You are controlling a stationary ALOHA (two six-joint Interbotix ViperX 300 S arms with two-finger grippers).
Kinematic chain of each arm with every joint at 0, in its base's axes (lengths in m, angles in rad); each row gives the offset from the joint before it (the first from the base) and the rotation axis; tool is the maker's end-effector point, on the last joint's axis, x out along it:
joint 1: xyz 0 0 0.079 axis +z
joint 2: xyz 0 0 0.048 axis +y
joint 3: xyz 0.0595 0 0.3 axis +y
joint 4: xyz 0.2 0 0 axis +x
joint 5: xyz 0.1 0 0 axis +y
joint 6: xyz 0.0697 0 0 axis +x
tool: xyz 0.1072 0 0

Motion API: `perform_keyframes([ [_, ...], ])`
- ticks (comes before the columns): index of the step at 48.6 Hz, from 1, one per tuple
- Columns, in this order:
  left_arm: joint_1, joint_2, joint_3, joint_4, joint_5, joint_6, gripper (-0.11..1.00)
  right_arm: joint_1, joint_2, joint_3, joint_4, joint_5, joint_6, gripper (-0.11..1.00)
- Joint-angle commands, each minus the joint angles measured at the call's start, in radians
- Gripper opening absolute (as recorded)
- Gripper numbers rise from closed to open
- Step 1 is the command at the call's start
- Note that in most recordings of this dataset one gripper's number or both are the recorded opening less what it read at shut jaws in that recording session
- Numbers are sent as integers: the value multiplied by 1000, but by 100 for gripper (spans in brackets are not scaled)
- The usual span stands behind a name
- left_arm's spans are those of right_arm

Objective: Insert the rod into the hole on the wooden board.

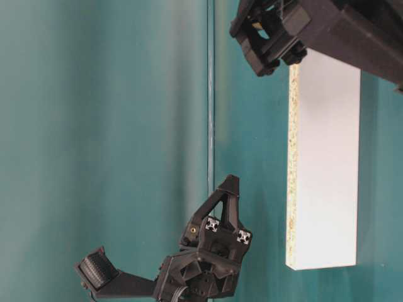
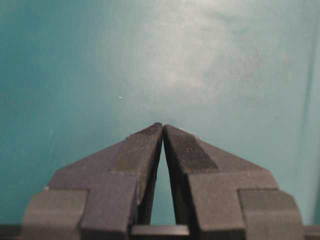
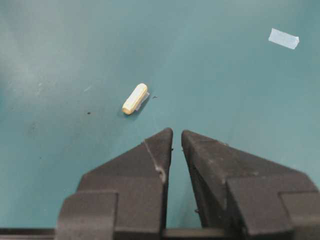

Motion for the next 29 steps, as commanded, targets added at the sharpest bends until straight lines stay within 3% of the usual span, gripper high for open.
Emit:
perform_keyframes([
  [1,-2,-41,-34,34,69,-20,24,3,-35,-23,2,-3,15,24],
  [3,0,-48,-41,35,115,-20,22,3,-44,-29,2,25,17,22],
  [6,-3,-54,-48,38,164,-21,10,3,-61,-44,2,91,21,9],
  [10,-8,-64,-46,38,181,-20,9,3,-94,-69,2,210,23,0],
  [17,-17,-103,-43,38,192,-14,9,3,-166,-117,2,425,32,0],
  [22,-20,-137,-37,40,221,-3,10,3,-207,-160,3,609,87,0],
  [25,-18,-155,-34,40,242,6,19,5,-215,-186,3,713,140,0],
  [29,-20,-173,-32,40,268,14,42,6,-215,-219,3,833,207,2],
])
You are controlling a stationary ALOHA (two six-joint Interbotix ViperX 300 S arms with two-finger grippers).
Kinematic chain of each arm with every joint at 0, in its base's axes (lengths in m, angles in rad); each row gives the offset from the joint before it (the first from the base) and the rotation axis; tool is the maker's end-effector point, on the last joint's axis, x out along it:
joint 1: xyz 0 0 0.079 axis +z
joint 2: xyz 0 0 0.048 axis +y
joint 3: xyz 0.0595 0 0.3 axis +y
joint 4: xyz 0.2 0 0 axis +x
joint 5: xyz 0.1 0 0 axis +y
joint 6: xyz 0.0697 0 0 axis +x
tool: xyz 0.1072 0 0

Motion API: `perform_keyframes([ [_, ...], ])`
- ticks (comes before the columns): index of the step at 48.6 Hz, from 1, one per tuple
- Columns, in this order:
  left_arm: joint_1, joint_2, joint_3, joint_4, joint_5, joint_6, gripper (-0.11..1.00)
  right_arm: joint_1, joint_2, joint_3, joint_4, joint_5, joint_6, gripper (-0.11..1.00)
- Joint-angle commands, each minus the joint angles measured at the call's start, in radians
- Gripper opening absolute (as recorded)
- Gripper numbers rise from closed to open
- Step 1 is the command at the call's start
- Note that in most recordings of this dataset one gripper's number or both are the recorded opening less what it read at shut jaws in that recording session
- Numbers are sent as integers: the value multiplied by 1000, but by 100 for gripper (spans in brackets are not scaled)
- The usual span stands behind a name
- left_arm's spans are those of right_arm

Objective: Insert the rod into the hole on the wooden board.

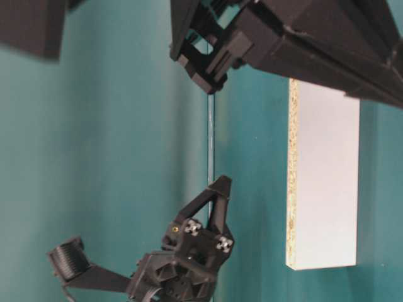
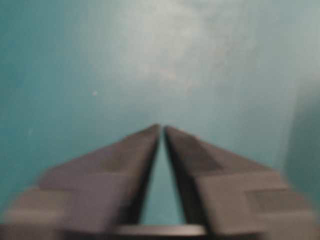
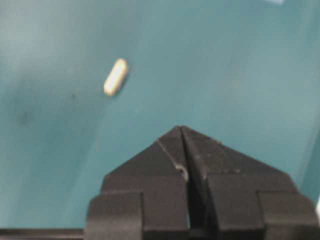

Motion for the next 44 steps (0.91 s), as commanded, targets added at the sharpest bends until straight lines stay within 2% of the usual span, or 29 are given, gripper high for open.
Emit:
perform_keyframes([
  [1,-5,-49,-6,3,23,12,48,6,-29,-52,0,123,51,5],
  [6,-12,-66,-3,6,32,17,77,11,-29,-92,0,218,104,26],
  [13,-26,-69,0,8,35,17,81,18,-29,-150,0,324,160,69],
  [17,-34,-69,2,8,35,17,81,21,-23,-181,0,383,187,89],
  [23,-35,-71,3,8,37,17,81,29,-6,-235,0,465,216,90],
  [33,-40,-80,6,8,49,14,82,49,80,-379,2,558,270,89],
  [44,-48,-140,41,6,121,17,94,55,202,-554,2,672,319,89],
])
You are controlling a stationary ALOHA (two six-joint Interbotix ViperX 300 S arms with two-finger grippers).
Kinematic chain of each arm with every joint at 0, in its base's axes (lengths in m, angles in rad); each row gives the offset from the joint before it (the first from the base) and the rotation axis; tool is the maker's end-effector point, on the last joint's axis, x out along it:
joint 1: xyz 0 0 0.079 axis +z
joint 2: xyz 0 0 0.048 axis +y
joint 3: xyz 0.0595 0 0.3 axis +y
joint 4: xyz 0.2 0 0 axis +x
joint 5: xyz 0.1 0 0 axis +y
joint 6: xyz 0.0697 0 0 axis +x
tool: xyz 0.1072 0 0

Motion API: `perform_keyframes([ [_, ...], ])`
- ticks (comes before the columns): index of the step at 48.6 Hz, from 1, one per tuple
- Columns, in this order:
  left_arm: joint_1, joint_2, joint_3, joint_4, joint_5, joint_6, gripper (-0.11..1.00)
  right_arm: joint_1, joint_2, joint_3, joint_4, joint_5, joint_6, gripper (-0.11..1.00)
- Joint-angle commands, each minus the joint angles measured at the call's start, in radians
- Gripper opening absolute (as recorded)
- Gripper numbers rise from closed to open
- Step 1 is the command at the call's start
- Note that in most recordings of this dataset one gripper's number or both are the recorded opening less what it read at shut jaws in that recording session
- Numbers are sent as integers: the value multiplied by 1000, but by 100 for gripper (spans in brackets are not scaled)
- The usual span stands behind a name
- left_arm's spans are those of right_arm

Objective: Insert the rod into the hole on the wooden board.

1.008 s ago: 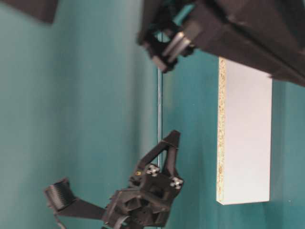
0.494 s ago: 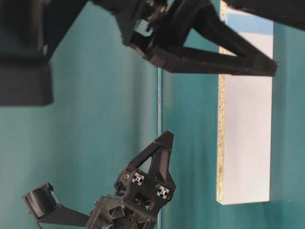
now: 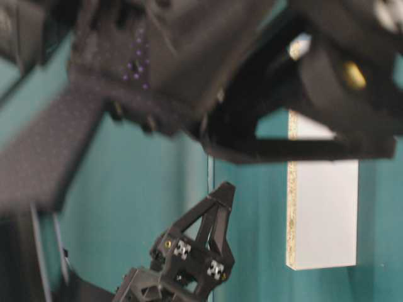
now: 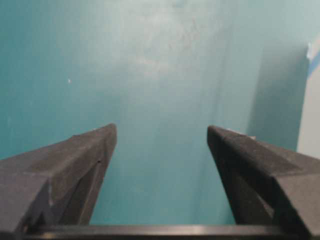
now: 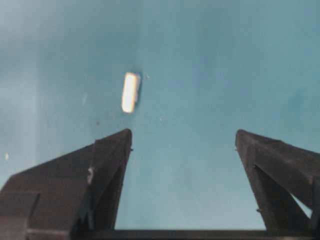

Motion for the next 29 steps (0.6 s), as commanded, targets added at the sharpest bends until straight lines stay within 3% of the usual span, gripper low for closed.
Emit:
perform_keyframes([
  [1,-5,-49,12,5,5,6,94,6,17,-91,2,38,8,89],
  [14,-25,-120,61,5,15,6,95,11,123,-262,28,147,17,89],
  [21,-67,-198,87,14,17,41,95,15,153,-302,29,161,35,89],
  [29,-123,-245,132,12,23,74,95,17,166,-316,28,170,101,89],
])
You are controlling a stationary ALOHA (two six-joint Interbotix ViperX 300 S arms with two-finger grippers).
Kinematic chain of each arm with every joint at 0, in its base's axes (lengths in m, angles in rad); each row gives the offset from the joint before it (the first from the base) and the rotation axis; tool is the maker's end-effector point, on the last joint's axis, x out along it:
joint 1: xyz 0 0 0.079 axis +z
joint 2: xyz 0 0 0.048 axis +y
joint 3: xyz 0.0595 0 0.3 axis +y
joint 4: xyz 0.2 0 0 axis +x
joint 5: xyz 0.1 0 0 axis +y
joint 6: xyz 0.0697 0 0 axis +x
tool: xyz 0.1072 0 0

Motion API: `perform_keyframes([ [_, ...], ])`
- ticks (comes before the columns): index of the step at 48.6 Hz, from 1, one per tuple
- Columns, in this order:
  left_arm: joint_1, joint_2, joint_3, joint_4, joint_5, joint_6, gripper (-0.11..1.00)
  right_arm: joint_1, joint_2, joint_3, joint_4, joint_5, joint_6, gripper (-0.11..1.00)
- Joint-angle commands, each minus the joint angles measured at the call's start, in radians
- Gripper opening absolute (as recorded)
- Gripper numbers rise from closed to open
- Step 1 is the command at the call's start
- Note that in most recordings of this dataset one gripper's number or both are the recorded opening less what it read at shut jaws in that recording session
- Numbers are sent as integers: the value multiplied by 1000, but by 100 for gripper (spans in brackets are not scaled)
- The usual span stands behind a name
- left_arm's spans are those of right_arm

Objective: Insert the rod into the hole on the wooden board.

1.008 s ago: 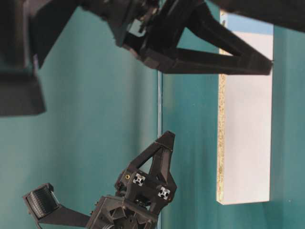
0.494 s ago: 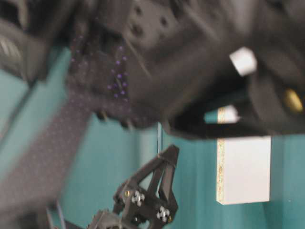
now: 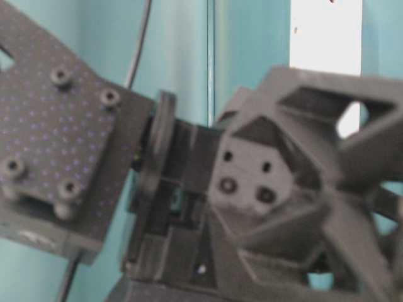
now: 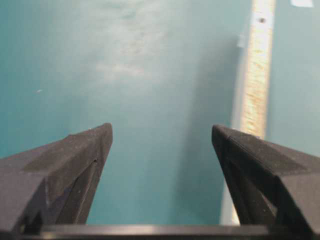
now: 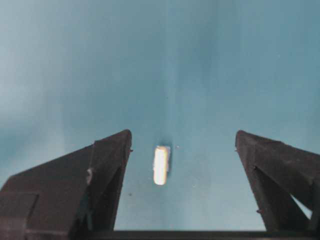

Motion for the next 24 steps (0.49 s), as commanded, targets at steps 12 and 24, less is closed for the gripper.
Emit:
perform_keyframes([
  [12,-101,-15,32,0,23,8,95,17,-25,-34,-3,31,86,89],
  [24,-112,71,3,0,15,8,95,15,-25,-37,-3,31,91,90],
])
